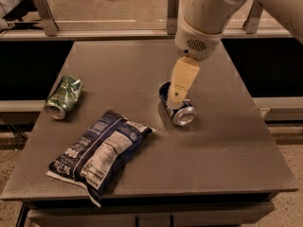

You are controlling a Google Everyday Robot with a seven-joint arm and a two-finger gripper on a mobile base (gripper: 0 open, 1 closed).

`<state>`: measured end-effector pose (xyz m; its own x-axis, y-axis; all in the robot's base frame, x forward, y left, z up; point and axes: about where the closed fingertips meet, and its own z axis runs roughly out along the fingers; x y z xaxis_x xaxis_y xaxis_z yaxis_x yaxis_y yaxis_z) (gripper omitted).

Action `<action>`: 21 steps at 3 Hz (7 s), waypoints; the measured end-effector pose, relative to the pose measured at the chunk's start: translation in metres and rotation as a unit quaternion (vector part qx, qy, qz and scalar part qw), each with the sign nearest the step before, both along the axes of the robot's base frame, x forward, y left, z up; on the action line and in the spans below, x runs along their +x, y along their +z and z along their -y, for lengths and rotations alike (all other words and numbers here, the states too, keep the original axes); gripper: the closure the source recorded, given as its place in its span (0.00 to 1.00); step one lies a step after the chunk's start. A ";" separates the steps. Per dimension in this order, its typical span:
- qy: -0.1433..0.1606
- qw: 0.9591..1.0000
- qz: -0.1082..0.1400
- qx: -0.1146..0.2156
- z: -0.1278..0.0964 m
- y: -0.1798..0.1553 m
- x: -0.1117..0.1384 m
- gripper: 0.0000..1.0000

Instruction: Place pepsi can upright

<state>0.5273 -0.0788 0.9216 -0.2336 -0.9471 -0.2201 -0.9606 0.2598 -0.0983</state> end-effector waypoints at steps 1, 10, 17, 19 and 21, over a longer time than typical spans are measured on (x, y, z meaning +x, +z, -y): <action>-0.065 0.997 -0.019 -0.049 -0.012 -0.022 0.025 0.00; -0.305 0.951 -0.044 0.000 -0.001 -0.034 0.048 1.00; 0.037 0.769 0.052 0.636 0.049 0.059 0.079 1.00; 0.067 0.770 0.073 0.630 0.043 0.053 0.076 1.00; 0.172 0.756 0.179 0.605 0.050 0.037 0.061 1.00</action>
Offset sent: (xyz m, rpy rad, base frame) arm 0.0592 0.0107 -0.0603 -0.2484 0.0864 -0.6415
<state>0.5885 -0.1291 0.9590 0.2616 0.0077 -0.9651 -0.9597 0.1086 -0.2593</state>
